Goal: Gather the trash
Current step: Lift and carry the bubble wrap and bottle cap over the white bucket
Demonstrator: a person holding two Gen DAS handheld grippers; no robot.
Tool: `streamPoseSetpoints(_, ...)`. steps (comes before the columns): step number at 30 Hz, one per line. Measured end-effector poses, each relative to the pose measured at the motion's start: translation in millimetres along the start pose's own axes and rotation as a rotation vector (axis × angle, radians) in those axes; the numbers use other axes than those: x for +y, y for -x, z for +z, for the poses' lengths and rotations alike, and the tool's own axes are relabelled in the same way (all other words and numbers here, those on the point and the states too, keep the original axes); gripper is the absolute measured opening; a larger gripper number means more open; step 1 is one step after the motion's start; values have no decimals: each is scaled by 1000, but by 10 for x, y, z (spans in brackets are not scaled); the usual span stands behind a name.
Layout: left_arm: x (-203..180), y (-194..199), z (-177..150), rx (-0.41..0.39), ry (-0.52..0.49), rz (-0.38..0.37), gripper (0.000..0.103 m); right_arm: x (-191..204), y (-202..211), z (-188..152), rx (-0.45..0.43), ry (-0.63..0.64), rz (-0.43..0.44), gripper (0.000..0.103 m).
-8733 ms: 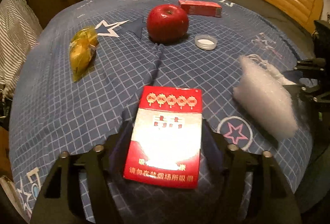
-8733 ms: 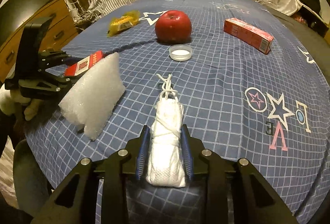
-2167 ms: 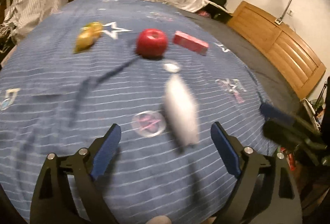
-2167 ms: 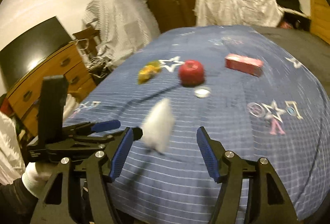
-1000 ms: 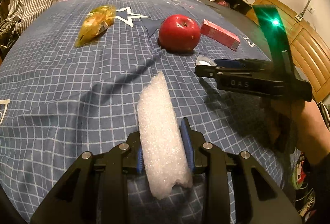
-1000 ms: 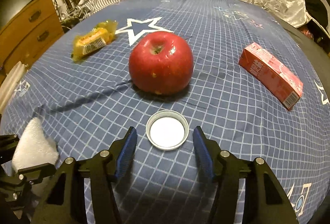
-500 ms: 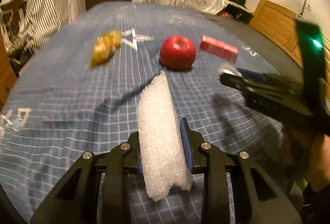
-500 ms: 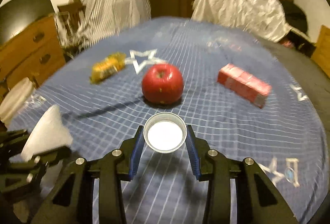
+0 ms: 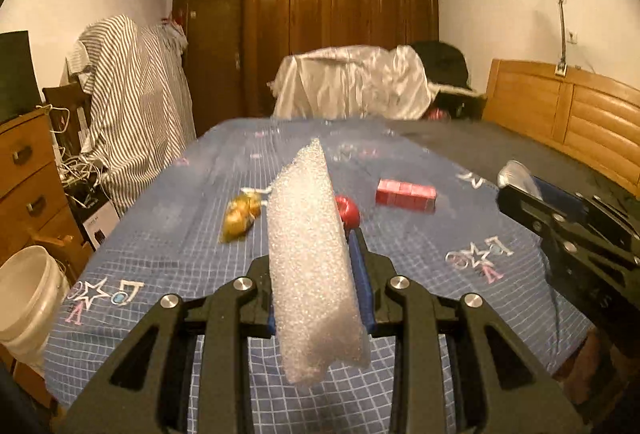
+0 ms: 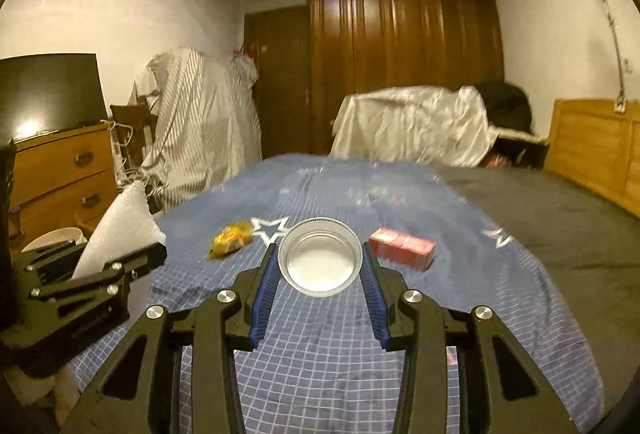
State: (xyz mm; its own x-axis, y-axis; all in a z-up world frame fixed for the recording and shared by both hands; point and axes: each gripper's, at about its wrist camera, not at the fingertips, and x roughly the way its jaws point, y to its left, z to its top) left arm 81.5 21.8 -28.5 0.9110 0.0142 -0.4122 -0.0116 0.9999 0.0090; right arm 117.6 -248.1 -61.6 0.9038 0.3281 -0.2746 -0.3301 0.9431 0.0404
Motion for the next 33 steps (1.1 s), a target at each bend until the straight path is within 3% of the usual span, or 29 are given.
streamPoseSetpoints(9, -56, 200, 79, -77, 16, 2, 28, -43, 466, -15, -46, -13, -30, 42)
streamPoseSetpoints(18, -70, 268, 68, -88, 20, -12, 28, -31, 619, -11, -54, -6, -28, 42)
streamPoseSetpoints(24, 76, 335, 96, -99, 29, 8, 28, 86, 463, 107, -55, 11, 6, 42)
streamPoseSetpoints(33, 623, 415, 188, -114, 69, 115, 28, 561, 135, 394, -57, 33, 119, 42)
